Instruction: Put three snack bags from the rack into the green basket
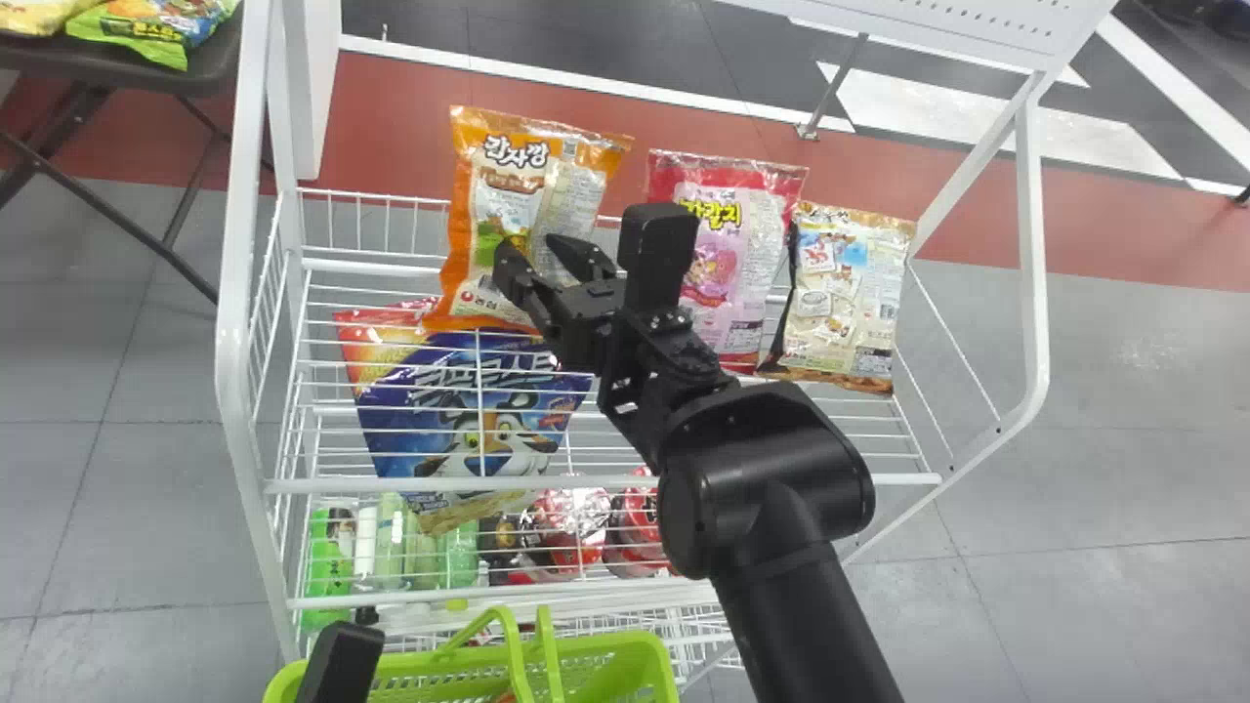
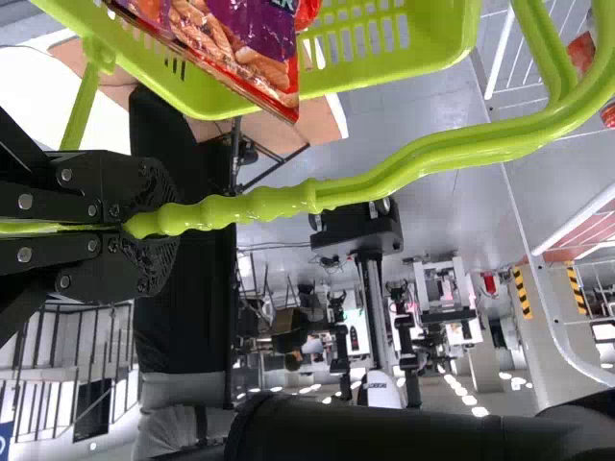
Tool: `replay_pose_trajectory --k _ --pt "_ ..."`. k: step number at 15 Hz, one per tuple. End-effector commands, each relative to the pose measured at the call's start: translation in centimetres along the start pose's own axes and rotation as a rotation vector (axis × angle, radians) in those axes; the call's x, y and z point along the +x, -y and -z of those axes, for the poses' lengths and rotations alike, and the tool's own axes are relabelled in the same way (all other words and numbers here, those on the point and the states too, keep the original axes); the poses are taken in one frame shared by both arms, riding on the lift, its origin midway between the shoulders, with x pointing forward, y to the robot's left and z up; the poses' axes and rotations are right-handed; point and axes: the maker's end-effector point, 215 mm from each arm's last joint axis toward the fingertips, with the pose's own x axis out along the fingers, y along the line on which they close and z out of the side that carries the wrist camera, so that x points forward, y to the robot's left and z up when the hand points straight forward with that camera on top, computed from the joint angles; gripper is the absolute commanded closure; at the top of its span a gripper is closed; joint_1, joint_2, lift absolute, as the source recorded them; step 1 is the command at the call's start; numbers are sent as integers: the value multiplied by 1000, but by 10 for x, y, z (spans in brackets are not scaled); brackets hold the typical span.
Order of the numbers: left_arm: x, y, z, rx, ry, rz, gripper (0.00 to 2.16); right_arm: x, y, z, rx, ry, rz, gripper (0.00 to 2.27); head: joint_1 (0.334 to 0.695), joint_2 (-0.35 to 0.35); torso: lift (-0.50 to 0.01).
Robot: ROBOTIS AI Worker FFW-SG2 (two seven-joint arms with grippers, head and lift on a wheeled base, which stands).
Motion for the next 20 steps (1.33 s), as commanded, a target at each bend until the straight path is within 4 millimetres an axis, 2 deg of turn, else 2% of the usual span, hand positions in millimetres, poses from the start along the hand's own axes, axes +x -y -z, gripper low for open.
replay_pose_trajectory --k 1,5,8,9,11,15,19,20 --pt "0 1 0 -2 1 2 1636 -10 -8 -5 -6 15 -27 2243 695 -347 0" --pt "1 1 1 -1 -1 2 1632 -37 -27 -15 9 29 -88 2243 695 -342 0" --pt "2 1 2 -3 -2 3 1632 -80 -42 -18 27 12 -128 2246 695 -347 0" --pt "2 1 2 -4 -2 3 1636 -98 -43 -13 22 -18 -141 2246 695 -350 0" --pt "1 1 3 -8 -1 4 1632 -134 -35 -3 9 -107 -132 2246 695 -350 0" --pt "2 0 7 -18 -3 7 1632 -227 -5 36 55 -368 -133 2246 695 -350 0" --pt "1 -2 7 -17 35 9 1632 -277 22 64 67 -509 -98 2246 695 -350 0" --pt "0 -3 7 -18 33 7 1632 -298 28 79 108 -590 -84 2246 695 -350 0"
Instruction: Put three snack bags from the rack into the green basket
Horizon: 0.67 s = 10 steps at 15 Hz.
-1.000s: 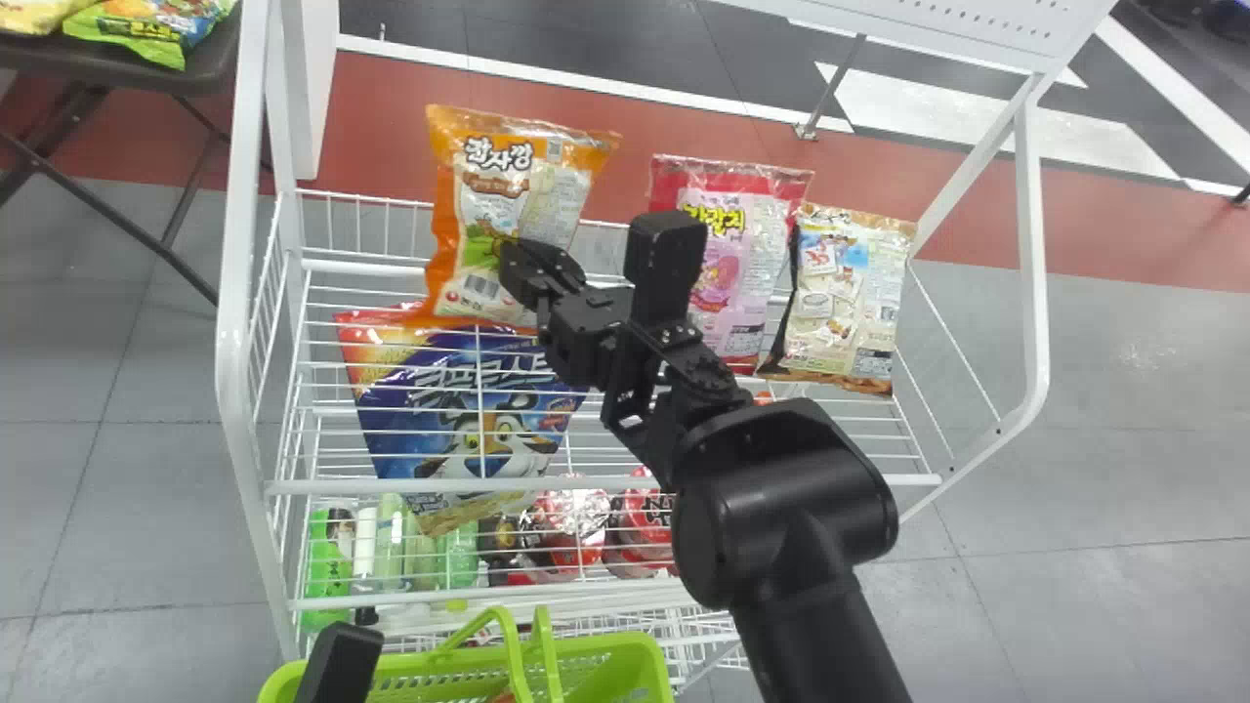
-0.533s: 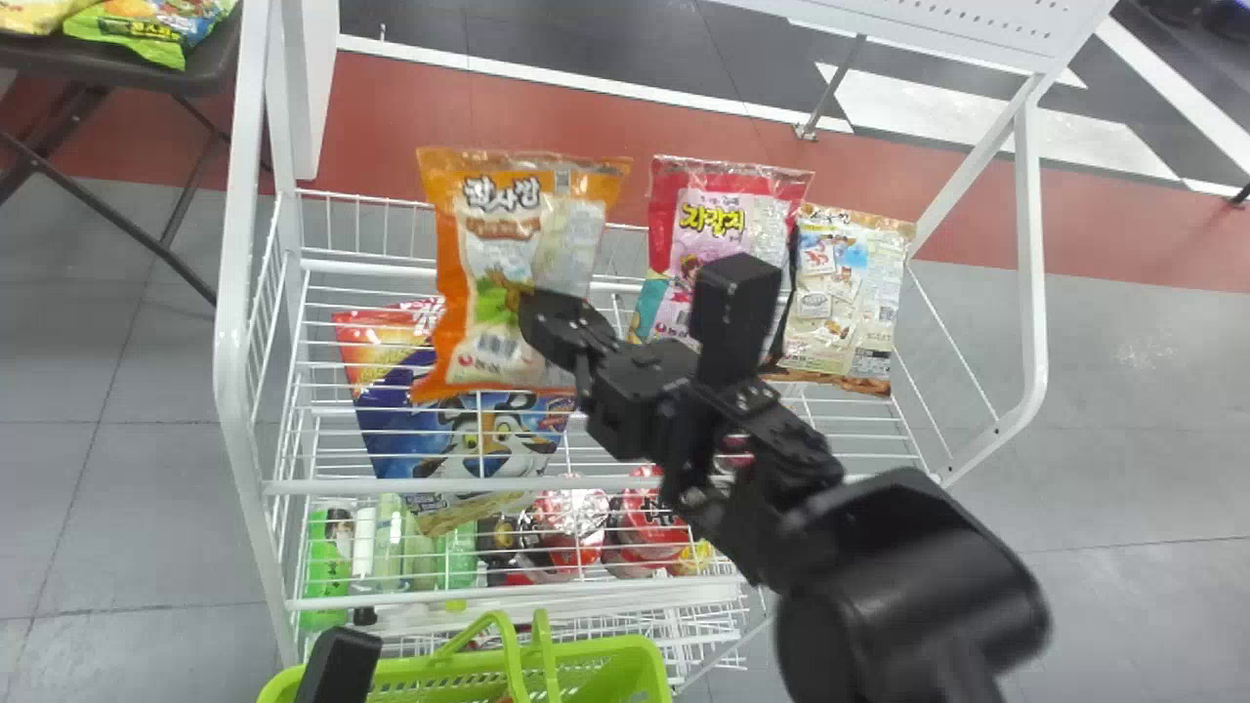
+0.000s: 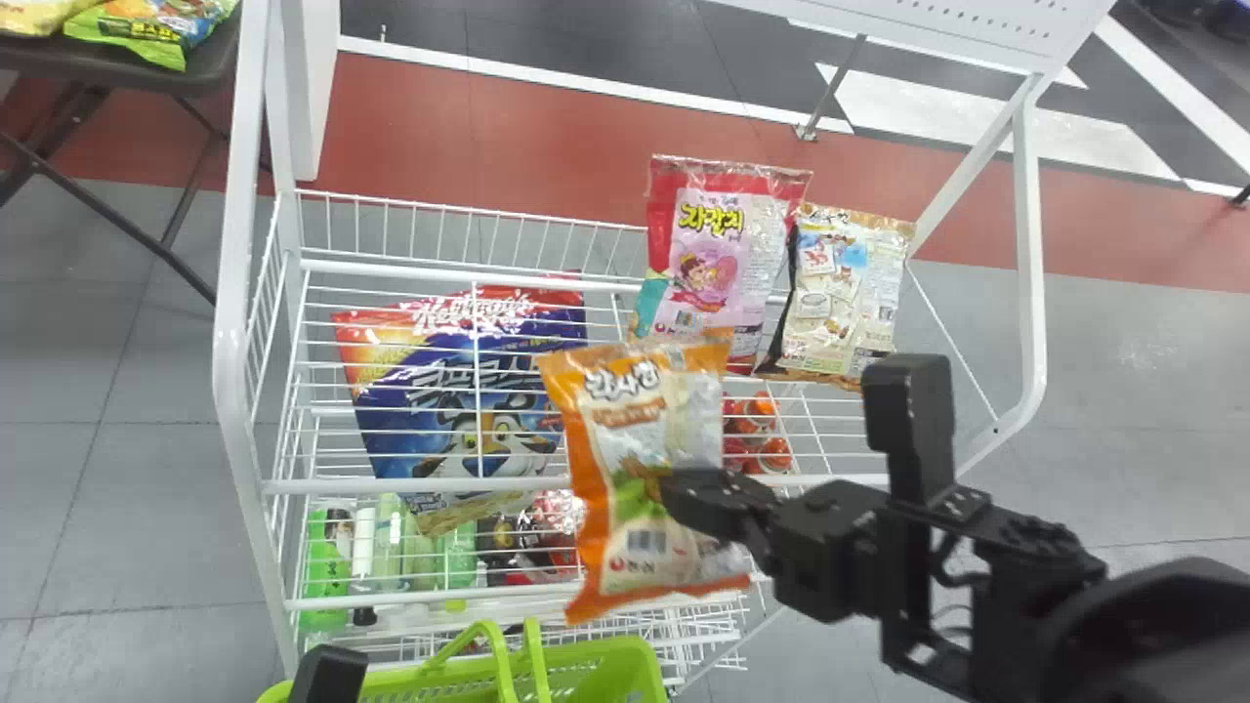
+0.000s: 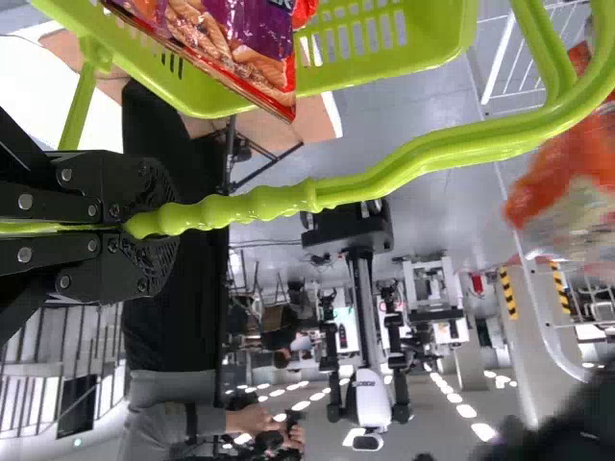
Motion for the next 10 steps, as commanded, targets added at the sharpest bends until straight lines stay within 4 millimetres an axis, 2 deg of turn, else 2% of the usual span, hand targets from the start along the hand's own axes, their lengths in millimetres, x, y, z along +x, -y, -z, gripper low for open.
replay_pose_trajectory --k 1,2,4,5,8,10 --pt "0 1 0 2 2 -2 1632 -29 16 48 90 -164 34 2246 695 -350 0" --pt "2 2 0 6 1 -3 1636 -41 21 63 84 -236 58 2246 695 -350 0" --pt "2 1 1 6 0 -5 1632 -41 10 60 85 -231 11 2246 695 -350 0" --pt "2 2 1 7 -1 -6 1636 -39 -2 61 89 -234 -35 2246 695 -350 0" --pt "2 3 0 11 1 -6 1632 -36 -38 121 147 -362 -129 2246 695 -350 0" --pt "2 3 0 14 2 -7 1632 -29 -42 156 185 -441 -139 2246 695 -350 0"
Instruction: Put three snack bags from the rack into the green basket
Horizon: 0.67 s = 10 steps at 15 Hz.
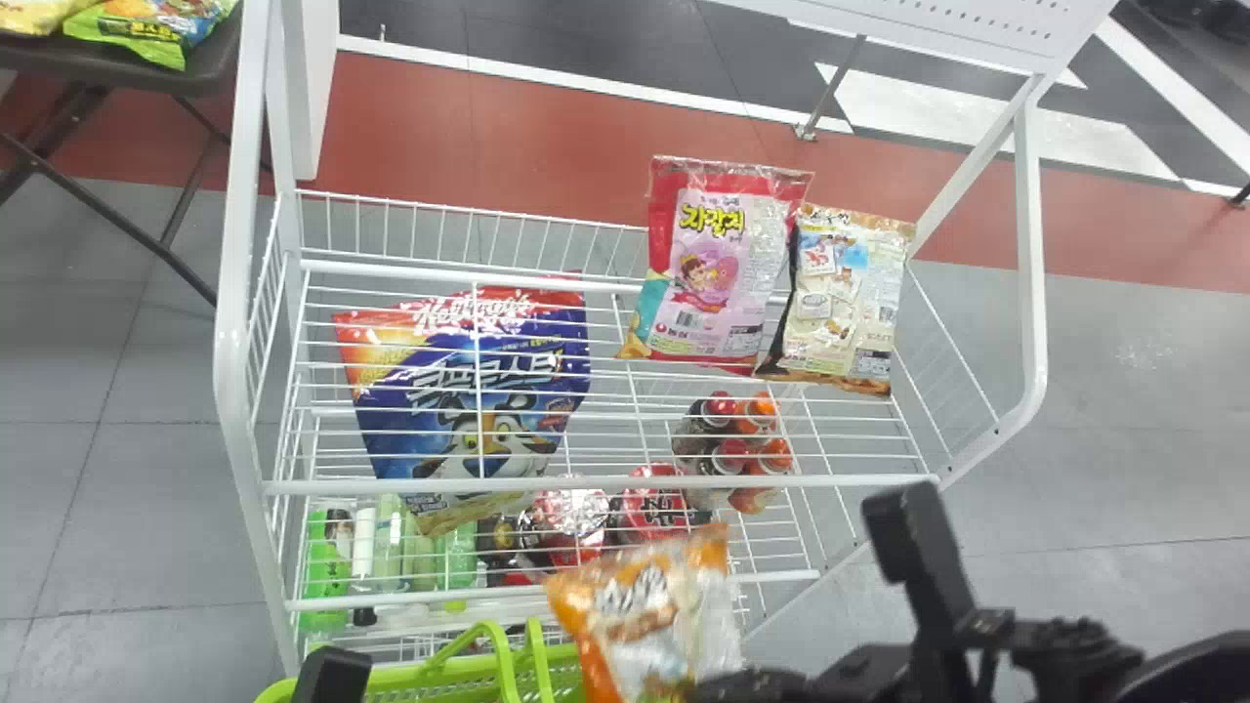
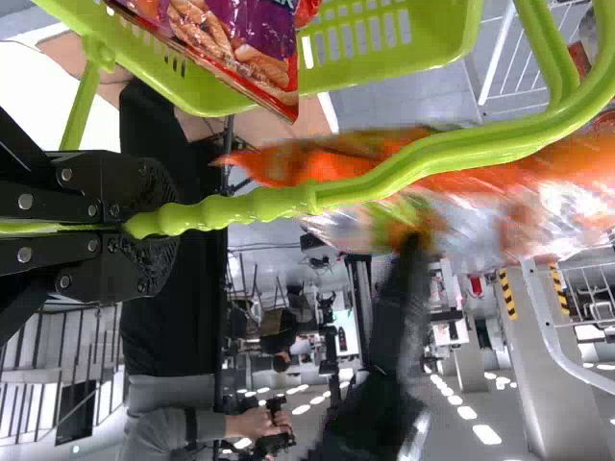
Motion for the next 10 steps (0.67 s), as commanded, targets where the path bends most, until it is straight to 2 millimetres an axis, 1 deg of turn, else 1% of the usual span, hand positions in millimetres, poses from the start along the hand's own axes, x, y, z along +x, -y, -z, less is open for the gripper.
replay_pose_trajectory --k 1,3,5,8,10 --pt "0 1 -1 2 3 0 1636 20 -3 39 45 -95 -29 2246 695 -350 0" --pt "0 1 -3 5 4 -2 1636 37 -15 70 72 -172 -75 2246 695 -350 0" --pt "0 1 -2 6 -1 -4 1632 62 -33 85 71 -205 -138 2246 695 -350 0" --pt "1 0 -1 6 -7 -9 1636 96 -49 77 35 -157 -204 2246 695 -350 0" --pt "1 2 0 5 -11 -7 1632 124 -60 59 12 -82 -251 2246 695 -350 0"
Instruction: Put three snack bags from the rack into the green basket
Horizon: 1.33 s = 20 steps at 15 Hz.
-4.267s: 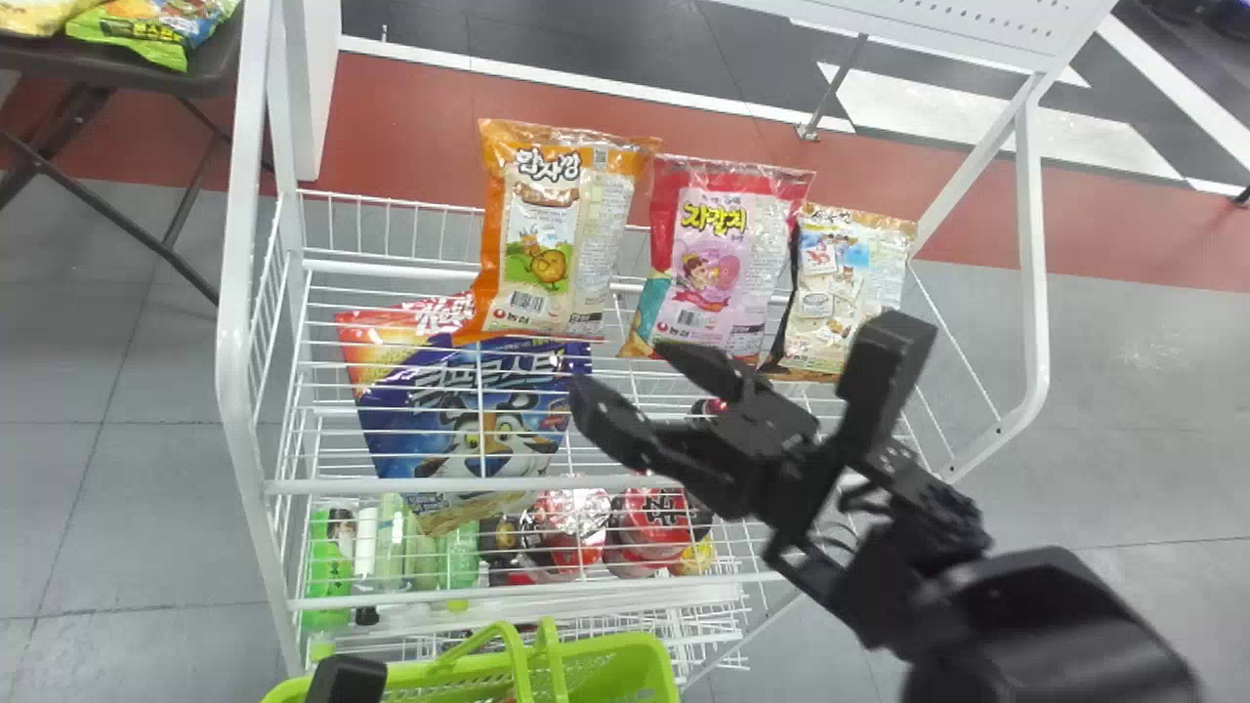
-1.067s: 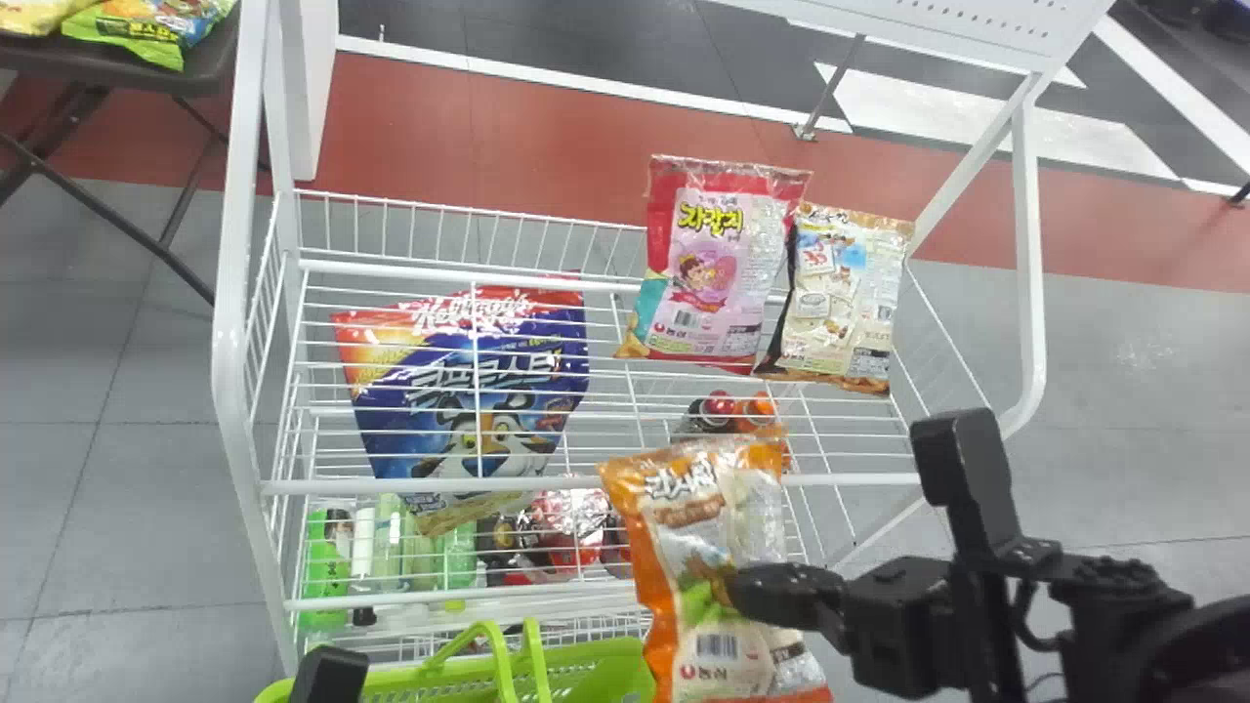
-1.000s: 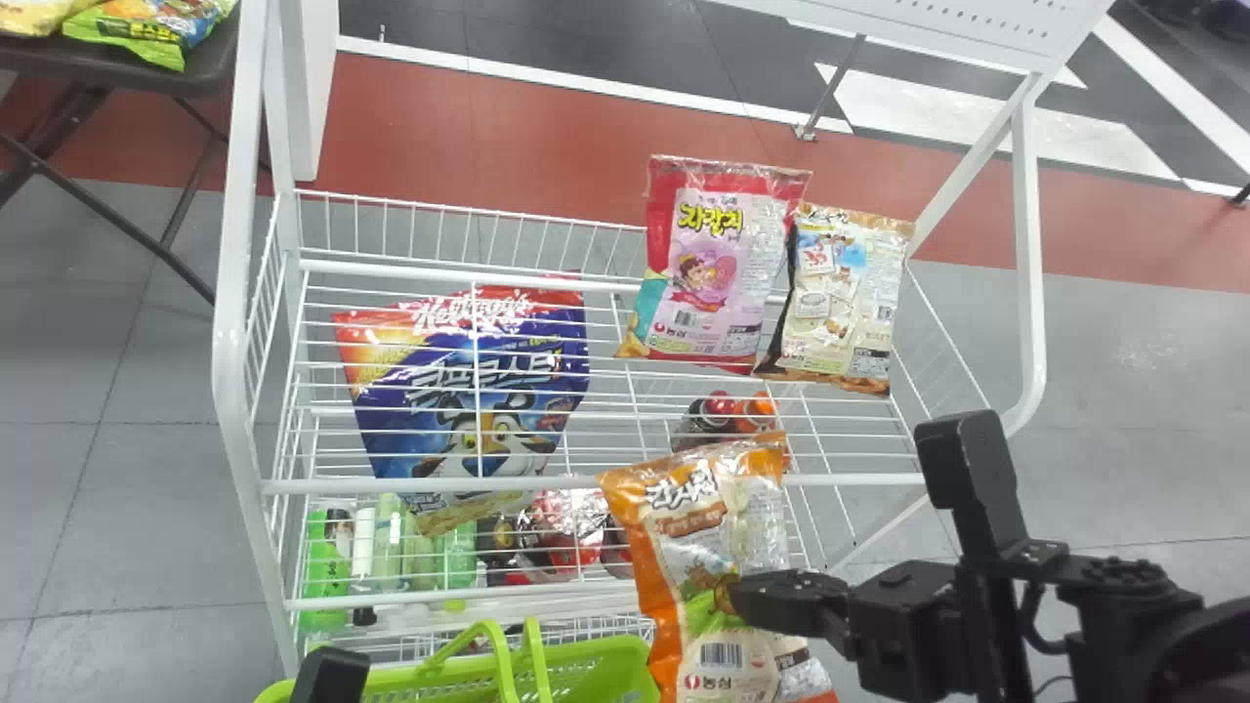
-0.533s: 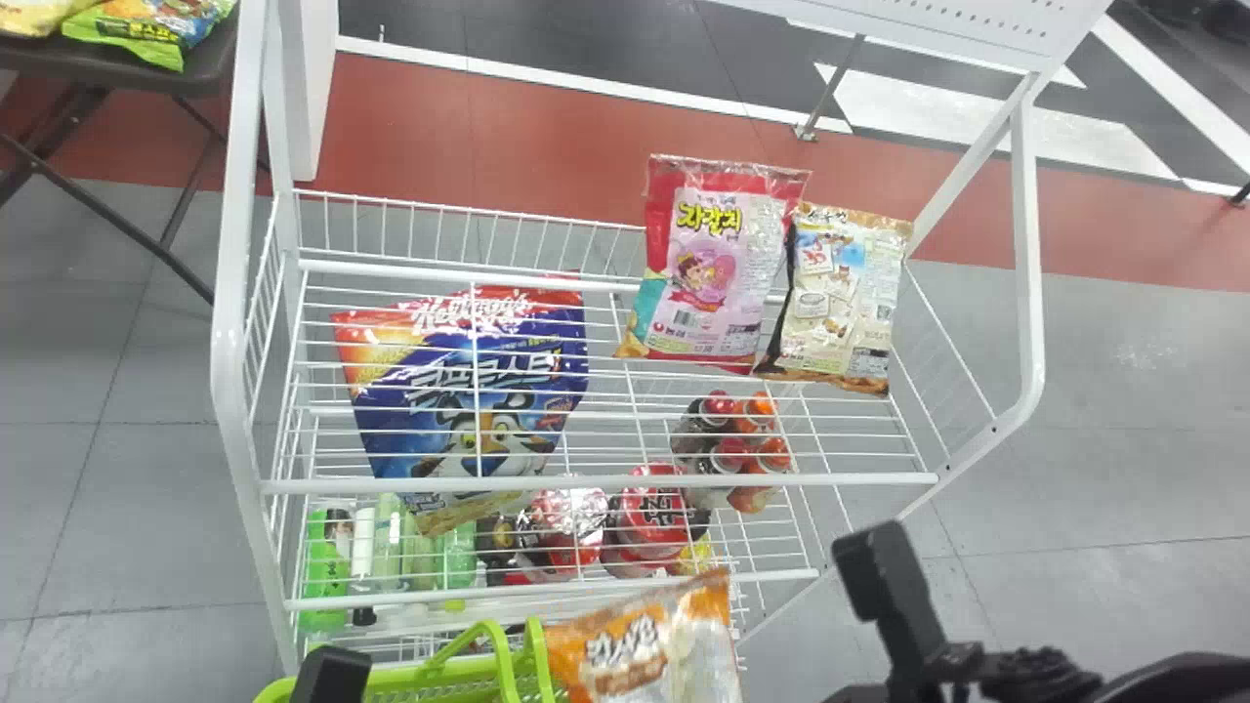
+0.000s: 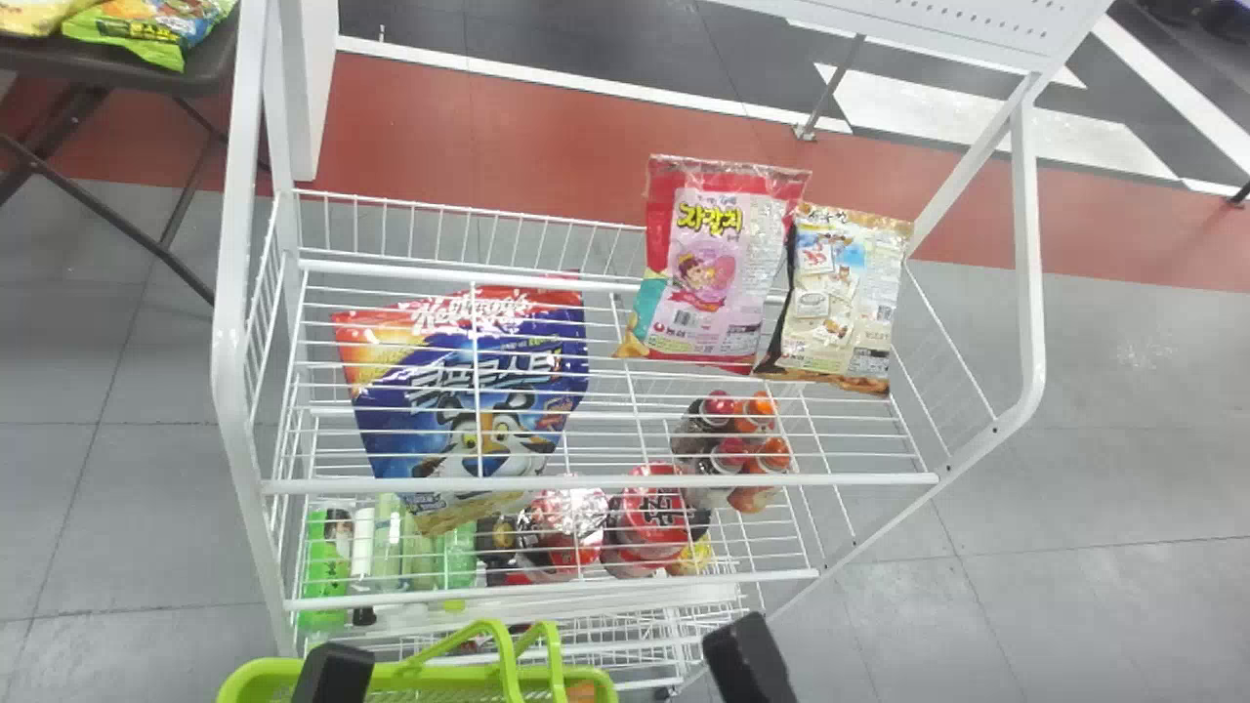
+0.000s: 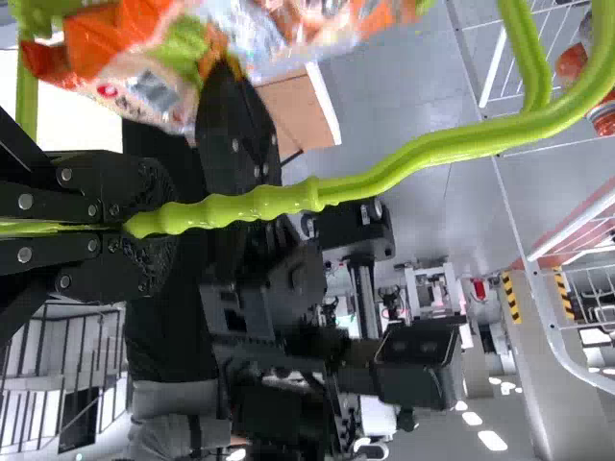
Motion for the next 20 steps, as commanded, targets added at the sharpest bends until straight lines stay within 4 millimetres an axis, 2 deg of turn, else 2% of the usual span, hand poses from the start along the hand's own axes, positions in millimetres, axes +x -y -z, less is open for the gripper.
replay_pose_trajectory --k 1,3,5,8,14,16,18,19,20 --pt "1 2 1 -1 -3 2 1632 28 -5 -22 -39 75 -41 2246 695 -350 0" --pt "0 2 2 -4 -7 2 1636 46 -3 -42 -70 142 -54 2246 695 -350 0" --pt "0 4 4 -6 -14 4 1636 59 4 -52 -81 175 -55 2246 695 -350 0" --pt "-1 3 4 -7 -15 -1 1636 75 14 -47 -72 160 -46 2246 695 -350 0" --pt "2 5 5 -1 -24 -2 1636 113 63 -16 -145 61 131 2246 695 -350 0" --pt "1 6 5 3 -24 -1 1636 114 63 -21 -157 85 130 2243 695 -350 0" --pt "1 7 5 4 -22 -1 1632 96 51 -25 -123 124 101 2229 695 -350 0" --pt "1 8 5 5 -21 -1 1632 82 47 -24 -88 126 86 2067 695 -350 0" --pt "0 7 6 3 -20 -1 1636 68 43 -22 -55 124 72 1382 695 -350 0"
